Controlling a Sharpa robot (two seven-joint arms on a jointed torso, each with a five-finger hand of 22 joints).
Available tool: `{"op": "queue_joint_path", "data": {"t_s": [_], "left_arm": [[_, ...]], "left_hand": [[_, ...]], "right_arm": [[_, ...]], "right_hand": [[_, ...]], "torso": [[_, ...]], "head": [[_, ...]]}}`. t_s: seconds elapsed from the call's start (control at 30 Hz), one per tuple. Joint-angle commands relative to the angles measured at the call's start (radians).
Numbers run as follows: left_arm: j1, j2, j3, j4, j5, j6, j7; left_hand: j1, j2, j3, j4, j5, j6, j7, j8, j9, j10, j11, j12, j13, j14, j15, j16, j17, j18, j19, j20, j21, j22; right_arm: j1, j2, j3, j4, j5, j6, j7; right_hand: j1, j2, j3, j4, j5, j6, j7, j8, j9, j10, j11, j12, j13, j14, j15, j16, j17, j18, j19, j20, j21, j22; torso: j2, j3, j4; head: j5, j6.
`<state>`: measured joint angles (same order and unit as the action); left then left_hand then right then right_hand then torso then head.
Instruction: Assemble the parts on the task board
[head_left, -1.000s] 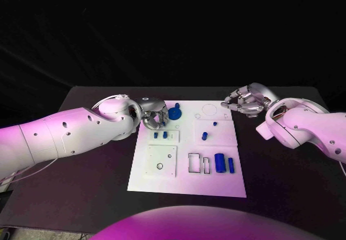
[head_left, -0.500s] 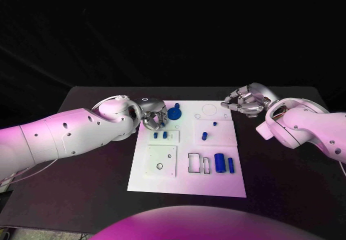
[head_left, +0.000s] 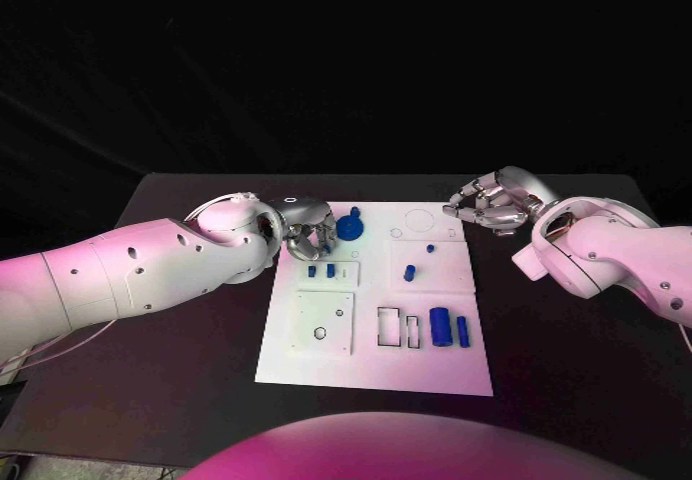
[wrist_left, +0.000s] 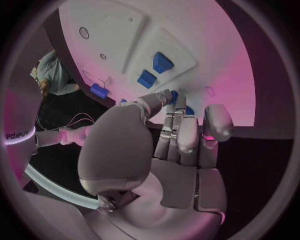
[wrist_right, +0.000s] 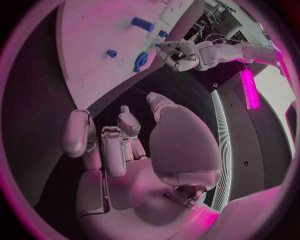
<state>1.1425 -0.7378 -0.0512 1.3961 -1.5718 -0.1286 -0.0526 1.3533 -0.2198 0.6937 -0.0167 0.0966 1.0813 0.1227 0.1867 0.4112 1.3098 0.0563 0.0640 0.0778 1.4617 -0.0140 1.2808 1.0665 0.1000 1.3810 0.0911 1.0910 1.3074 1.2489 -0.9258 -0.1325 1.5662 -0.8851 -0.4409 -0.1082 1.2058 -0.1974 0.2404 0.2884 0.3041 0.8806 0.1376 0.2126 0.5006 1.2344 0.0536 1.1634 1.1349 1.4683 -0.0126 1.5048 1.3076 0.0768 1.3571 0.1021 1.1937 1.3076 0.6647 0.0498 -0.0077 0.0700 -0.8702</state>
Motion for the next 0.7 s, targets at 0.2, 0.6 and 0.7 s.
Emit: {"op": "queue_joint_path", "data": {"t_s": [0.2,0.6,0.7], "left_arm": [[-0.001,0.006,-0.001,-0.001,0.003,0.076,-0.033],[-0.001,0.007,-0.003,-0.003,-0.006,0.112,-0.043],[-0.001,0.007,-0.003,-0.002,-0.006,0.108,-0.04]], "left_hand": [[-0.029,-0.013,-0.001,0.004,-0.023,-0.05,0.013,-0.032,-0.019,-0.035,0.014,-0.003,-0.007,-0.015,0.009,-0.005,-0.016,-0.012,-0.011,0.006,-0.008,0.145],[-0.026,-0.005,0.004,0.003,-0.028,-0.018,0.002,-0.016,-0.014,-0.026,0.006,0.003,-0.003,-0.023,0.004,-0.006,-0.024,-0.01,-0.017,0.006,-0.012,0.144],[-0.025,-0.005,0.004,0.003,-0.028,-0.014,0.001,-0.014,-0.013,-0.024,0.005,0.004,-0.003,-0.023,0.003,-0.005,-0.024,-0.01,-0.017,0.006,-0.011,0.144]], "right_arm": [[-0.001,0.0,0.0,0.001,-0.01,0.002,0.007],[-0.001,-0.001,0.0,0.001,-0.01,0.002,0.007],[-0.001,-0.001,0.0,0.001,-0.01,0.002,0.007]], "right_hand": [[0.003,0.004,-0.005,-0.002,0.006,0.001,-0.003,0.006,0.001,0.007,0.003,0.001,-0.001,0.048,0.004,-0.006,0.115,0.011,-0.009,-0.001,-0.003,0.096],[0.003,0.004,-0.005,-0.002,0.006,0.001,-0.003,0.006,0.001,0.007,0.003,0.001,-0.001,0.048,0.004,-0.006,0.115,0.011,-0.009,-0.001,-0.003,0.096],[0.003,0.004,-0.005,-0.002,0.006,0.001,-0.003,0.006,0.001,0.007,0.003,0.001,-0.001,0.048,0.004,-0.006,0.115,0.011,-0.009,-0.001,-0.003,0.096]], "torso": [[0.001,0.0003,-0.0003],[0.0,-0.0002,-0.0002],[-0.001,-0.0001,0.0]], "head": [[0.0,-0.002],[0.0,-0.003],[0.0,-0.003]]}}
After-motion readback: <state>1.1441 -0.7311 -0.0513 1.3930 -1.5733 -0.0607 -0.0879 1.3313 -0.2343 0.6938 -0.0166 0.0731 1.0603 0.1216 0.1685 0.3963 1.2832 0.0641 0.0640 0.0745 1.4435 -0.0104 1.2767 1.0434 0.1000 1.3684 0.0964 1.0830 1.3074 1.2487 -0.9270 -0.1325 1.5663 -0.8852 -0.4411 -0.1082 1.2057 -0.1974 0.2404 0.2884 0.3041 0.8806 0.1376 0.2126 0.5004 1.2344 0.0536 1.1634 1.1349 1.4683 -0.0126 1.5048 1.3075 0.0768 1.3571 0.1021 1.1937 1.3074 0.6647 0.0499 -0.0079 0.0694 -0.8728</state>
